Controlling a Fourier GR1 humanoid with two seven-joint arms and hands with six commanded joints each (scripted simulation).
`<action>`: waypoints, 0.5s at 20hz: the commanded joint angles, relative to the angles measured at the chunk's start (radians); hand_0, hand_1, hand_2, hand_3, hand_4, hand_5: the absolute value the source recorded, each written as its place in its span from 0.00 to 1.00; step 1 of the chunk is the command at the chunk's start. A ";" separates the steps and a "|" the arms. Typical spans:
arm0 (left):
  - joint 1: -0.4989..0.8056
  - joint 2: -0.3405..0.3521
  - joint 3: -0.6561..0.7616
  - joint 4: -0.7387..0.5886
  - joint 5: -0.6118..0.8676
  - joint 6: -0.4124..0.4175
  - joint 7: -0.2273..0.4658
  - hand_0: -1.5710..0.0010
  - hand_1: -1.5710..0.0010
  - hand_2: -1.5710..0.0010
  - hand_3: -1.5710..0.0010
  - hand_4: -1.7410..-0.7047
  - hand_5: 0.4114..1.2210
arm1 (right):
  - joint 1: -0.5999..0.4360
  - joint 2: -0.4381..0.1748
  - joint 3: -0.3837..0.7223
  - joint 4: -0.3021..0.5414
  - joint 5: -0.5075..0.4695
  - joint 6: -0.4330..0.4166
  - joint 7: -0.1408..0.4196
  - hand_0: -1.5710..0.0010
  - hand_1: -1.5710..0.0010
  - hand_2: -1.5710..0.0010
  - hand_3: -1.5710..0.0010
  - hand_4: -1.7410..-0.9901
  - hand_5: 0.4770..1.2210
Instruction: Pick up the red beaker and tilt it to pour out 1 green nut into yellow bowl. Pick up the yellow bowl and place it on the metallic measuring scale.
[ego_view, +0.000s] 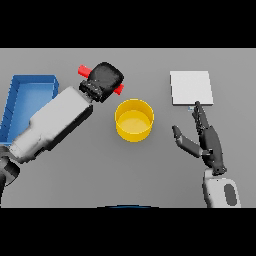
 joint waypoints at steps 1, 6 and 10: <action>-0.021 -0.004 -0.025 0.022 -0.015 -0.014 -0.009 0.00 0.00 0.00 0.19 0.04 1.00 | 0.006 0.000 -0.005 -0.001 -0.011 0.005 -0.006 1.00 1.00 1.00 1.00 0.58 0.19; -0.111 -0.019 -0.145 0.065 -0.070 -0.038 -0.069 0.00 0.00 0.00 0.12 0.02 1.00 | -0.001 0.000 -0.007 0.011 -0.014 0.010 -0.016 1.00 1.00 1.00 1.00 0.59 0.17; -0.162 -0.032 -0.241 0.070 -0.118 -0.053 -0.081 0.00 0.00 0.00 0.05 0.01 1.00 | -0.016 -0.011 -0.012 0.020 0.003 -0.003 0.000 1.00 1.00 1.00 1.00 0.59 0.17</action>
